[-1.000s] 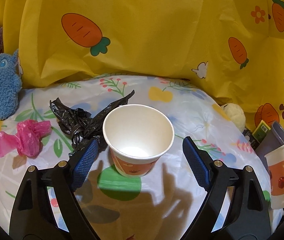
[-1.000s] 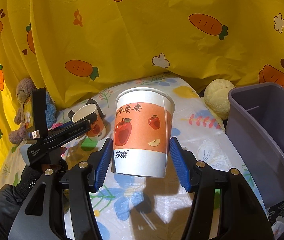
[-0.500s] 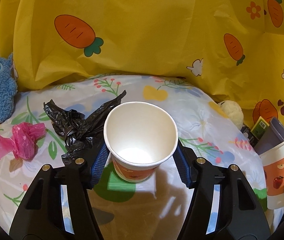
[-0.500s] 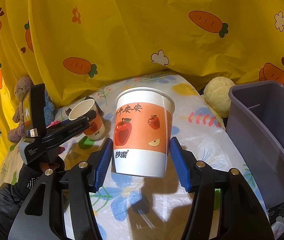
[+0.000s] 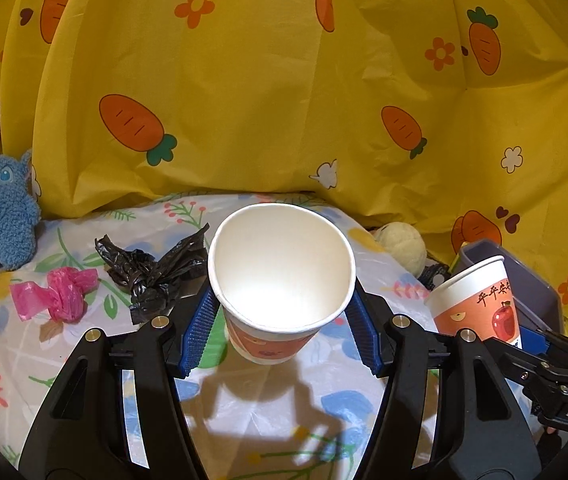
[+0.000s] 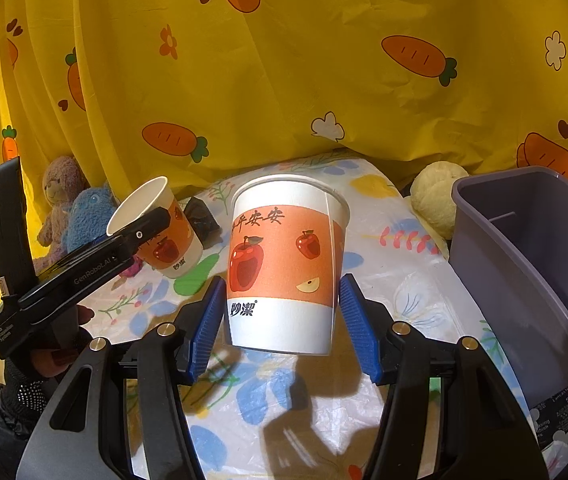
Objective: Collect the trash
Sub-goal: 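Carry both paper cups over the grey bin with both tools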
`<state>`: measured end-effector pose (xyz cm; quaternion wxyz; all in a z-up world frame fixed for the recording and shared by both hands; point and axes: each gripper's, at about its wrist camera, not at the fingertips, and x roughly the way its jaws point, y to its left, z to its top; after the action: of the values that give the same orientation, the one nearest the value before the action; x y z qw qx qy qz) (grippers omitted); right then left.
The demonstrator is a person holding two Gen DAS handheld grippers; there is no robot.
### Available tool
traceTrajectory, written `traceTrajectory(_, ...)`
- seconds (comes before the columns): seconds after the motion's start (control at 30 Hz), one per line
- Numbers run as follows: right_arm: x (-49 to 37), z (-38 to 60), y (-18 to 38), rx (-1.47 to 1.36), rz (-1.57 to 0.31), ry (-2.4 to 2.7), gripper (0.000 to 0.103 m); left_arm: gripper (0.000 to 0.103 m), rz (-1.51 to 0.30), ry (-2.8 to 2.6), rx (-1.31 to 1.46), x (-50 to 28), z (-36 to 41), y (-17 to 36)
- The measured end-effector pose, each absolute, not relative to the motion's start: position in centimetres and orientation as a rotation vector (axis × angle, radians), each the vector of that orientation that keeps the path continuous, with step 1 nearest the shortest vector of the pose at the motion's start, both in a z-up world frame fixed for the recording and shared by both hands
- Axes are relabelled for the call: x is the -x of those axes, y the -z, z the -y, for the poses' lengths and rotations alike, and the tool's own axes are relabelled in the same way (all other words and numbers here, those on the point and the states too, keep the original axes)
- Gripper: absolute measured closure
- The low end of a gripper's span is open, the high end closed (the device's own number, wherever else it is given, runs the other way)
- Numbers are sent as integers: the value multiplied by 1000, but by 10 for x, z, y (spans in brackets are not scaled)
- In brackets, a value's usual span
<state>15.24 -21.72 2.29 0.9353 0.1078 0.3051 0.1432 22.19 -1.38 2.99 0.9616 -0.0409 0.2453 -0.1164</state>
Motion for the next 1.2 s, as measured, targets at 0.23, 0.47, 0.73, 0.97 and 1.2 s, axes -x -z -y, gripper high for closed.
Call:
traceTrajectory(0.23,-140,222,-29,-219,-604,-302,46,43,-477,261,90,-202,22,-42)
traceTrajectory(0.47,-131,230,-33,-218,-591,-292,46,43,-464,287,72,-188,36,-48)
traceTrajectory(0.73,-123,237,-37,-215,-575,-276,46,43,-443,318,52,-177,52,-55)
traceTrajectory(0.97,-119,245,-39,-217,-569,-262,46,43,-439,340,41,-175,65,-58)
traceTrajectory(1.2,-117,258,-41,-223,-556,-239,46,43,-432,371,20,-174,82,-62)
